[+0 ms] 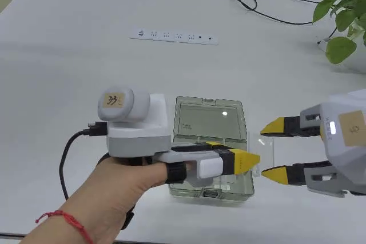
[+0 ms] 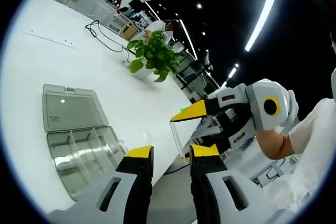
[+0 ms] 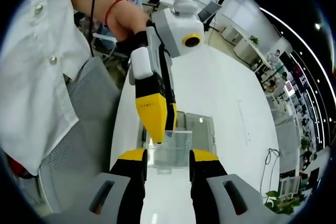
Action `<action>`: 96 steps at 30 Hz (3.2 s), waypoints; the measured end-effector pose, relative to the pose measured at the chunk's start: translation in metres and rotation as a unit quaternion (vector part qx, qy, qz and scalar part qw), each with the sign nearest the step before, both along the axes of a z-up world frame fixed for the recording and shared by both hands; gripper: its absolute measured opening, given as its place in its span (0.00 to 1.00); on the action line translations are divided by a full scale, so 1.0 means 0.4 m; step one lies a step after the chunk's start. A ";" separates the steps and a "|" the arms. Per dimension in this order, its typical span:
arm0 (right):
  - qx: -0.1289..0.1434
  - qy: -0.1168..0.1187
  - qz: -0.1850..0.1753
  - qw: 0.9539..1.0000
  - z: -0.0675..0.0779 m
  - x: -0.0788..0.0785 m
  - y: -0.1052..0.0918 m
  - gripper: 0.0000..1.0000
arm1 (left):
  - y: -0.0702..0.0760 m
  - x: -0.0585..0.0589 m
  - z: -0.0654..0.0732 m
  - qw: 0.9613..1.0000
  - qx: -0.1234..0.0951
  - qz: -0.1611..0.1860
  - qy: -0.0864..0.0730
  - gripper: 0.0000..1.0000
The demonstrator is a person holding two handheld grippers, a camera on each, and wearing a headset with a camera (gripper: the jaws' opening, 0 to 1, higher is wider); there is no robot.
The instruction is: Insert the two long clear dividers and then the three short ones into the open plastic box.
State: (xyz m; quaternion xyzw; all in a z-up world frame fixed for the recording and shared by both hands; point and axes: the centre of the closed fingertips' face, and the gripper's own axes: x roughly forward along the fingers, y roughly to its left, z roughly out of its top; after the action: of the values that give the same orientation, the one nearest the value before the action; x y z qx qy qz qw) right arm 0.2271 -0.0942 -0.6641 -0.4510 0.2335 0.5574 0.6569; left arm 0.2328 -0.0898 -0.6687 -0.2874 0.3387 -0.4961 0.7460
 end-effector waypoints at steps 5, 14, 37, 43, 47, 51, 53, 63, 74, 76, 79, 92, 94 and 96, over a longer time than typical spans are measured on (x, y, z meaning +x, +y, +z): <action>-0.004 -0.006 0.008 1.000 0.008 -0.010 0.011 0.33 | -0.012 -0.010 0.006 1.000 -0.007 -0.008 0.003 0.15; -0.012 -0.011 0.016 1.000 0.009 -0.015 0.011 0.33 | -0.023 -0.022 0.018 1.000 -0.024 -0.015 0.010 0.04; 0.085 0.088 -0.019 0.992 0.060 -0.001 0.014 0.30 | 0.000 -0.045 0.014 0.992 0.015 -0.057 -0.111 0.00; 0.131 0.198 0.005 0.971 0.084 -0.036 0.024 0.17 | -0.006 -0.085 0.031 0.966 0.037 -0.118 -0.228 0.00; 0.126 0.235 0.034 0.963 0.084 -0.065 0.032 0.14 | -0.007 -0.101 0.040 0.953 0.036 -0.137 -0.267 0.00; 0.115 0.254 0.055 0.959 0.077 -0.083 0.041 0.12 | -0.004 -0.112 0.049 0.946 0.032 -0.147 -0.288 0.00; 0.113 0.260 0.065 0.957 0.077 -0.092 0.046 0.09 | -0.002 -0.112 0.050 0.944 0.032 -0.148 -0.294 0.00; 0.105 0.278 0.085 0.951 0.073 -0.110 0.057 0.03 | 0.000 -0.118 0.052 0.944 0.024 -0.147 -0.296 0.00; 0.103 0.279 0.092 0.950 0.069 -0.128 0.066 0.02 | 0.006 -0.124 0.045 0.946 0.023 -0.142 -0.289 0.00; 0.103 0.279 0.091 0.950 0.068 -0.131 0.067 0.02 | 0.007 -0.125 0.044 0.946 0.024 -0.141 -0.290 0.00; 0.101 0.277 0.091 0.951 0.067 -0.129 0.064 0.02 | 0.010 -0.124 0.043 0.947 0.026 -0.137 -0.288 0.00; 0.118 0.253 0.070 0.958 0.087 -0.095 0.060 0.02 | 0.074 -0.106 0.009 0.956 0.056 -0.100 -0.270 0.11; 0.121 0.248 0.065 0.959 0.088 -0.085 0.059 0.02 | 0.089 -0.103 0.002 0.958 0.060 -0.090 -0.265 0.13; 0.124 0.241 0.057 0.961 0.086 -0.070 0.059 0.02 | 0.104 -0.099 -0.007 0.960 0.068 -0.082 -0.260 0.17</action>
State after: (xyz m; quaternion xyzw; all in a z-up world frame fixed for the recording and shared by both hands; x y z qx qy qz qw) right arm 0.1990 -0.0705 -0.6297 -0.2304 0.2882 0.7105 0.5992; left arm 0.1930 -0.0483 -0.6714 -0.0686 0.1887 -0.5893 0.7825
